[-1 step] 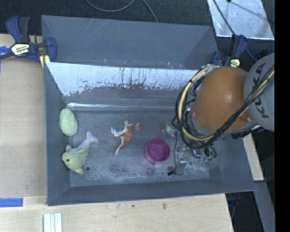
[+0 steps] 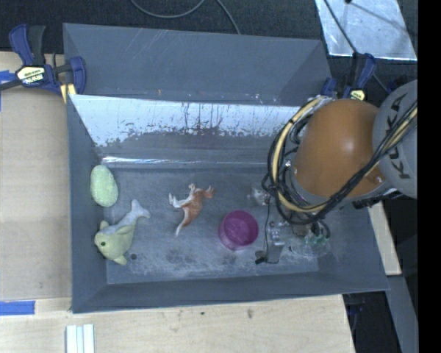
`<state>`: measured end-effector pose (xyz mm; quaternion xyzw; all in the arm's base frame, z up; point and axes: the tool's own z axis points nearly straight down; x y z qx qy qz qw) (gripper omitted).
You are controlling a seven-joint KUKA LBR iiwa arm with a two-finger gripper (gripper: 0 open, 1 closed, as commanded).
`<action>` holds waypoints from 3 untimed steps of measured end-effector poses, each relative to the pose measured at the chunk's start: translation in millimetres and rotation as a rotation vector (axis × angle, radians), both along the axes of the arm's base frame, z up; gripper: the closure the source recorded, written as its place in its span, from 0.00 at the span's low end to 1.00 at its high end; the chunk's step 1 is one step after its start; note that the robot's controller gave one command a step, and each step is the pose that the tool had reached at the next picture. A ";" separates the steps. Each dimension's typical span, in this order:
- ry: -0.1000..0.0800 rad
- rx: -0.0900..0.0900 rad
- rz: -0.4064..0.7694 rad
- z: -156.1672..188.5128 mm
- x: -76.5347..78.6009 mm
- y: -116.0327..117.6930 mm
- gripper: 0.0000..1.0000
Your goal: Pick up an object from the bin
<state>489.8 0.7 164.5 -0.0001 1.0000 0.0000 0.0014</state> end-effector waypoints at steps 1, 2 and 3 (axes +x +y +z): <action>-0.008 0.001 -0.119 -36.0 3.0 3.7 0.00; 0.001 0.000 -0.089 -60.9 14.8 3.7 0.00; -0.003 0.001 -0.137 -23.0 0.1 8.4 0.00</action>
Offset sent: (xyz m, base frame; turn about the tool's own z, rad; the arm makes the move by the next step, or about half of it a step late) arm 0.0172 0.0039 -0.0603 0.0829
